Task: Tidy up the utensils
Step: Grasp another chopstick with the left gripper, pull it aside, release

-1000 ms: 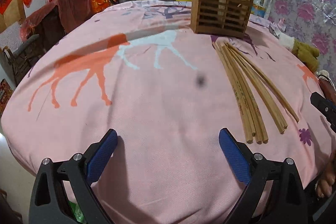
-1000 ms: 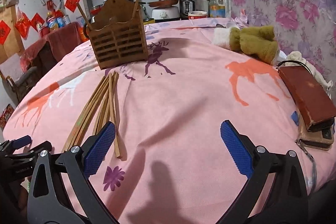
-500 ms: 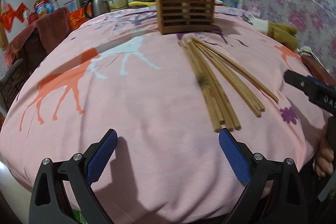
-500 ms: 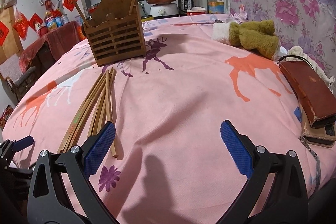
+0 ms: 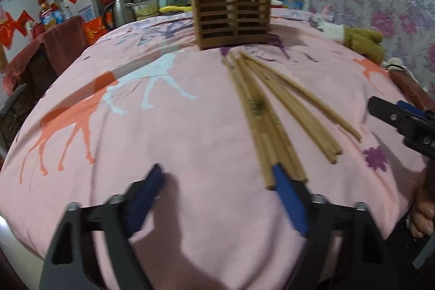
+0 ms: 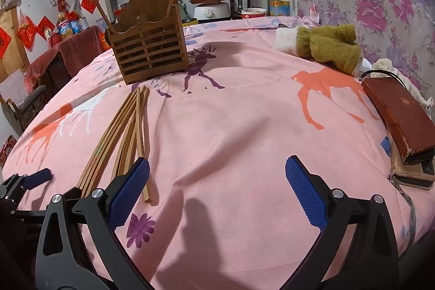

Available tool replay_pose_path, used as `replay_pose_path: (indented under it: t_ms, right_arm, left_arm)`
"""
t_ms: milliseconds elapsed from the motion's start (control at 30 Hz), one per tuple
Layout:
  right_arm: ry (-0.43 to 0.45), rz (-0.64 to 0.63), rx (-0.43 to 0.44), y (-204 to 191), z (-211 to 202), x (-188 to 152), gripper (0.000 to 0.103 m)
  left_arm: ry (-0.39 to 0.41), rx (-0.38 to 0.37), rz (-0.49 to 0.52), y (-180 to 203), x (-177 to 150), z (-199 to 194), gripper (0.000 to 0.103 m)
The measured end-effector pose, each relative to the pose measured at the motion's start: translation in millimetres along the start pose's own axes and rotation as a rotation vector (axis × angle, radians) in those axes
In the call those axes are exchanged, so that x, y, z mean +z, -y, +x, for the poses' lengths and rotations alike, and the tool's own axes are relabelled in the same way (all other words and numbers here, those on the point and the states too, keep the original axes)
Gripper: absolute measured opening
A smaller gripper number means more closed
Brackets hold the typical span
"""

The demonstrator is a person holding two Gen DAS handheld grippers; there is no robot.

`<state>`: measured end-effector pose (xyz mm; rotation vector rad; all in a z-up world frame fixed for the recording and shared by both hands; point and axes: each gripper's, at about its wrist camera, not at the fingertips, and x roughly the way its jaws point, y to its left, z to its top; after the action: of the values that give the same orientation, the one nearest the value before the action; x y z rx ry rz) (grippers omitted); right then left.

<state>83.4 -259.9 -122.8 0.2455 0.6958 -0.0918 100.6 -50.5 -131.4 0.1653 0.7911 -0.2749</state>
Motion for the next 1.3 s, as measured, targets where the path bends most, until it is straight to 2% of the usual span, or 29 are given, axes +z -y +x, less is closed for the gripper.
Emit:
replay_pose_path:
  t_ms: [167,267,333,533,633,700,767,867,900,933,1000,1100,1133,1167,1200,1233,1267,1300]
  right_arm:
    - [-0.002,0.001,0.0,0,0,0,0.096]
    - [-0.004,0.003,0.0,1,0,-1,0.096]
    - [-0.006,0.005,0.0,1,0,-1,0.096]
    - [-0.006,0.006,0.001,1,0,-1,0.096]
    - [-0.006,0.007,0.001,1,1,-1,0.096]
    - [-0.008,0.007,0.001,1,1,-1,0.096]
    - [-0.009,0.008,0.002,1,1,-1,0.096]
    - [-0.01,0.009,0.004,1,2,-2,0.096]
    - [-0.008,0.008,0.003,1,1,-1,0.096]
    - [-0.006,0.006,0.004,1,1,-1,0.096]
    - [0.0,-0.001,0.008,-1,1,-2,0.096]
    - [0.015,-0.021,0.021,-5,-2,-3,0.096]
    - [0.02,-0.028,0.024,-6,-3,-3,0.096]
    - [0.028,-0.043,0.03,-9,-5,-3,0.096]
    - [0.034,-0.056,0.035,-12,-7,-4,0.096]
    - [0.042,-0.076,0.045,-16,-9,-5,0.096]
    - [0.048,-0.092,0.051,-19,-10,-6,0.095]
    - [0.054,-0.113,0.061,-24,-12,-7,0.092]
  left_arm:
    - [0.019,-0.025,0.057,14,0,-3,0.03]
    - [0.022,-0.034,0.062,15,-1,-4,0.019]
    - [0.018,-0.028,0.042,10,0,-3,0.008]
    - [0.001,-0.027,-0.044,-14,-2,-5,0.007]
    - [0.0,-0.024,-0.041,-13,-2,-6,0.008]
    - [0.002,-0.017,-0.032,-11,-2,-6,0.012]
    - [0.005,-0.012,-0.039,-11,-1,-4,0.022]
    - [0.009,-0.01,-0.054,-15,0,-2,0.025]
    - [0.009,-0.007,-0.059,-16,0,-2,0.021]
    - [0.007,0.014,-0.075,-21,0,-2,0.009]
    - [0.006,0.011,-0.105,-30,1,-1,0.01]
    - [0.011,0.006,-0.12,-37,0,-1,0.012]
    - [0.016,0.009,-0.119,-37,-1,-1,0.016]
    - [0.017,0.011,-0.114,-36,-1,-2,0.031]
    - [0.02,0.004,-0.109,-34,-1,-2,0.04]
    - [0.022,0.004,-0.101,-31,-2,-2,0.063]
    - [0.019,0.022,-0.097,-29,-3,-1,0.081]
    - [0.016,0.036,-0.096,-28,-5,1,0.083]
